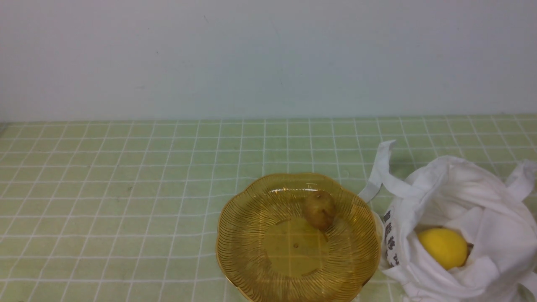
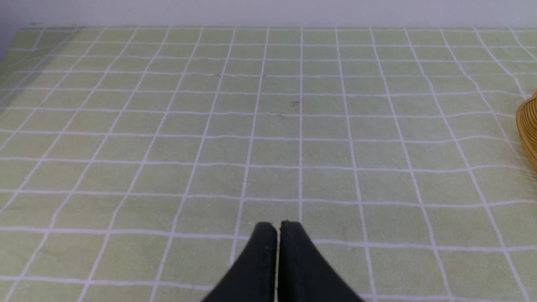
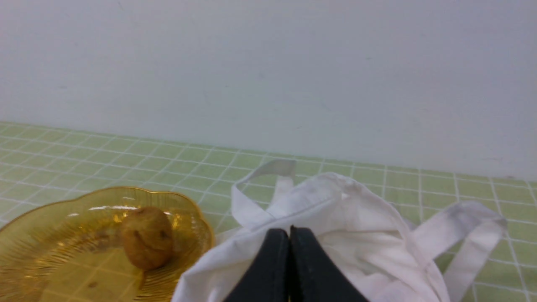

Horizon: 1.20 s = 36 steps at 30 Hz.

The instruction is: Take the fruit out of the bag on the green coffee tablecloth and place them on the plate.

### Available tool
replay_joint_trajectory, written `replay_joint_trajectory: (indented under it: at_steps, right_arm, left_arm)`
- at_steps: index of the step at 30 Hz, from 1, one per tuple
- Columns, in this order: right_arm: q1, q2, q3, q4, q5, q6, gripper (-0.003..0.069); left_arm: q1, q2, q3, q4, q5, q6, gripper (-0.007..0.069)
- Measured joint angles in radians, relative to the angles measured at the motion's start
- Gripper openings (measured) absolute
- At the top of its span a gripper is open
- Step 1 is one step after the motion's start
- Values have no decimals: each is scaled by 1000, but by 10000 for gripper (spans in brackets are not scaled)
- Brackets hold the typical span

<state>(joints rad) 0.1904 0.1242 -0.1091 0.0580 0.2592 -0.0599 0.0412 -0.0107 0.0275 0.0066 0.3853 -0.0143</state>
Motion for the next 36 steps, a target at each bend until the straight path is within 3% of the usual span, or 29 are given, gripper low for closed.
replay_joint_trajectory:
  at_steps: [15, 36]
  right_arm:
    - [-166, -133, 138, -3, 50, 0, -15]
    - [-171, -133, 135, -5, 108, 1, -15]
  left_arm:
    - [0, 0, 0, 0, 0, 0, -8]
    - [0, 0, 0, 0, 0, 0, -8]
